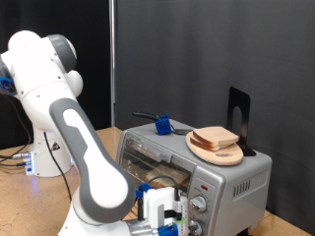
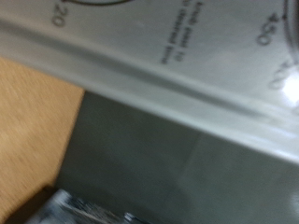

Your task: Make a piece of toast with the oven

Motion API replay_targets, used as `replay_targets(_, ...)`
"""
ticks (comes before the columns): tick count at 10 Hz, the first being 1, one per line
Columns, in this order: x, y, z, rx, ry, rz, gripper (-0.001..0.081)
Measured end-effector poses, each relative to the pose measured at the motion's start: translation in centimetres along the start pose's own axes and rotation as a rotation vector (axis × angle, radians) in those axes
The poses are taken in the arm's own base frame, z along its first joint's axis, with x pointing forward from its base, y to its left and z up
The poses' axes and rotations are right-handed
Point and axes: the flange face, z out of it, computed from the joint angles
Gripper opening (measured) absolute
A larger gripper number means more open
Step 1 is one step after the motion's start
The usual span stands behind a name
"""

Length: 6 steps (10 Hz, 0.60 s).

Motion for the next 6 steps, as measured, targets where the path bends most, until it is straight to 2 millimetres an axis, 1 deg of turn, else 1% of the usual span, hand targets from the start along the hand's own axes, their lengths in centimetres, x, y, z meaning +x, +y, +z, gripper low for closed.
replay_targets(4, 0.0, 1.5, 0.2, 0.169, 0.005, -0.211, 0.0000)
replay_targets(6, 0.4, 2.1, 0.4, 0.261, -0.020, -0.323, 0.0000)
